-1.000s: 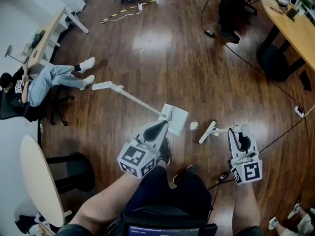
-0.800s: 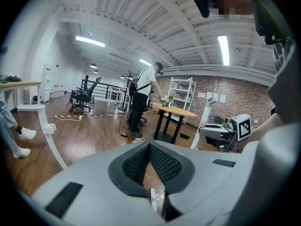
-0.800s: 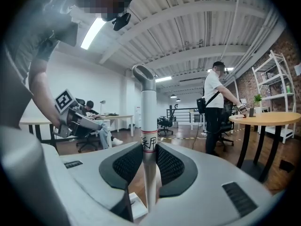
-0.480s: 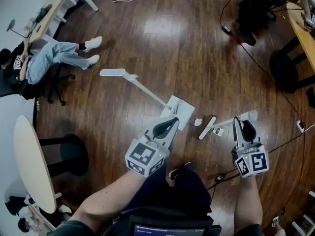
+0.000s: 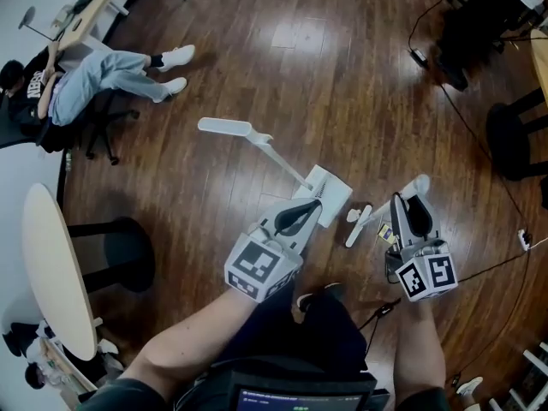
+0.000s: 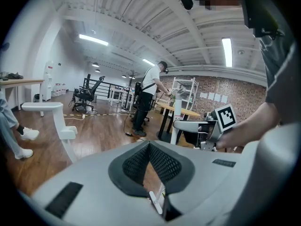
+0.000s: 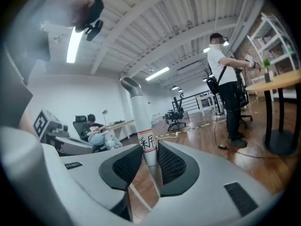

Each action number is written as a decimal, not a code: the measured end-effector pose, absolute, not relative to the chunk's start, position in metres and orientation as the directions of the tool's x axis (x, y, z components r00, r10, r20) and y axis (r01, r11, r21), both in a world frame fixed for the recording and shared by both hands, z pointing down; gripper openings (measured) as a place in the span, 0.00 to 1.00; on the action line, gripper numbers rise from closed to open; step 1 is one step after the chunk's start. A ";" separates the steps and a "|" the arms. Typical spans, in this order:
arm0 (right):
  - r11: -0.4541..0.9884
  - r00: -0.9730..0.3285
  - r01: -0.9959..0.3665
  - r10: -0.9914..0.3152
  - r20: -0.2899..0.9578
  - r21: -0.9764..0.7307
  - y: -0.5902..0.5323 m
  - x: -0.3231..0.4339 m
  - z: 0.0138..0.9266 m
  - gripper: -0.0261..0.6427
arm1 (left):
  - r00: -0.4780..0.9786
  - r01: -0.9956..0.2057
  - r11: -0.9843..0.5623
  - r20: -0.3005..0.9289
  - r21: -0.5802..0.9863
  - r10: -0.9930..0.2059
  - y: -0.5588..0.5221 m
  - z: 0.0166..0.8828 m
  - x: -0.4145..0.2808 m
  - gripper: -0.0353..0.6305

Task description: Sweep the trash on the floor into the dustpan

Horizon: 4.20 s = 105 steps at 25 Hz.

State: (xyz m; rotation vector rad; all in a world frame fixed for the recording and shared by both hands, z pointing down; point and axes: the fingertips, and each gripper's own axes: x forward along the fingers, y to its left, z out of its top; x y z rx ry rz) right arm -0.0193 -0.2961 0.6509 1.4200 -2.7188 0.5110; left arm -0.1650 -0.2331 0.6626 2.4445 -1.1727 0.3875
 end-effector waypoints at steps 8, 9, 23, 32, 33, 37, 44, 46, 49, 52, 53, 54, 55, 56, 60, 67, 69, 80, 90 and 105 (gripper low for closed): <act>0.586 -0.643 -0.752 -0.752 0.145 -0.301 -0.313 -0.102 0.649 0.21 | 0.598 -0.799 -0.550 0.428 0.245 -0.678 -0.242 0.669 -0.213 0.06; 0.586 -0.644 -0.750 -0.752 0.137 -0.307 -0.314 -0.107 0.647 0.21 | 0.595 -0.801 -0.548 0.430 0.242 -0.679 -0.243 0.669 -0.217 0.06; 0.536 -0.569 -0.816 -0.812 0.131 -0.217 -0.248 -0.046 0.549 0.19 | 0.652 -0.756 -0.609 0.349 0.240 -0.673 -0.222 0.581 -0.192 0.06; 0.366 -0.391 -0.902 -0.918 0.073 -0.228 -0.185 0.044 0.397 0.19 | 0.738 -0.674 -0.715 0.204 0.187 -0.643 -0.194 0.444 -0.100 0.06; 0.350 -0.374 -0.910 -0.924 0.077 -0.224 -0.175 0.053 0.380 0.19 | 0.741 -0.671 -0.718 0.198 0.184 -0.642 -0.188 0.428 -0.089 0.06; 0.336 -0.345 -0.927 -0.938 0.024 -0.165 -0.128 0.086 0.321 0.19 | 0.769 -0.639 -0.740 0.146 0.209 -0.622 -0.163 0.367 -0.047 0.06; 0.238 -0.244 -0.960 -0.969 0.024 -0.148 -0.055 0.161 0.271 0.19 | 0.803 -0.595 -0.794 0.126 0.120 -0.583 -0.121 0.308 0.019 0.06; 0.226 -0.231 -0.964 -0.973 0.018 -0.138 -0.032 0.177 0.255 0.19 | 0.794 -0.605 -0.790 0.147 0.101 -0.589 -0.110 0.303 0.032 0.06; 0.212 -0.213 -0.971 -0.977 0.002 -0.115 -0.001 0.204 0.235 0.19 | 0.810 -0.585 -0.803 0.133 0.113 -0.571 -0.088 0.290 0.057 0.06; 0.212 -0.212 -0.972 -0.977 -0.013 -0.097 0.030 0.232 0.222 0.19 | 0.811 -0.583 -0.808 0.122 0.083 -0.572 -0.062 0.277 0.082 0.06; 0.213 -0.212 -0.973 -0.977 -0.020 -0.092 0.039 0.239 0.218 0.19 | 0.808 -0.586 -0.807 0.123 0.071 -0.576 -0.055 0.273 0.086 0.06; 0.213 -0.212 -0.973 -0.977 -0.028 -0.089 0.048 0.242 0.214 0.19 | 0.806 -0.588 -0.807 0.125 0.061 -0.578 -0.048 0.269 0.088 0.06; 0.212 -0.210 -0.974 -0.977 -0.035 -0.085 0.056 0.242 0.210 0.19 | 0.806 -0.588 -0.807 0.125 0.053 -0.579 -0.041 0.265 0.087 0.06; 0.207 -0.205 -0.975 -0.978 -0.041 -0.081 0.065 0.240 0.206 0.19 | 0.807 -0.587 -0.808 0.120 0.049 -0.578 -0.035 0.261 0.083 0.06; 0.186 -0.183 -0.979 -0.982 -0.047 -0.081 0.087 0.228 0.196 0.19 | 0.816 -0.574 -0.818 0.094 0.027 -0.570 -0.018 0.240 0.062 0.06; 0.132 -0.127 -0.987 -0.990 -0.057 -0.086 0.094 0.217 0.184 0.19 | 0.865 -0.498 -0.867 0.089 0.019 -0.494 -0.019 0.230 0.044 0.06; 0.111 -0.106 -0.990 -0.993 -0.060 -0.081 0.097 0.212 0.181 0.19 | 0.877 -0.474 -0.880 0.096 0.020 -0.470 -0.015 0.233 0.038 0.06; 0.047 -0.043 -0.998 -0.995 -0.090 -0.040 0.098 0.202 0.155 0.19 | 0.865 -0.500 -0.866 0.049 0.019 -0.499 -0.035 0.216 0.004 0.06; 0.032 -0.028 -0.999 -0.996 -0.086 -0.035 0.083 0.208 0.153 0.19 | 0.871 -0.490 -0.871 0.059 0.038 -0.487 -0.050 0.220 -0.002 0.06; -0.002 0.007 -0.999 -0.996 -0.088 -0.048 0.088 0.203 0.155 0.19 | 0.870 -0.492 -0.868 0.067 0.065 -0.488 -0.052 0.226 -0.012 0.06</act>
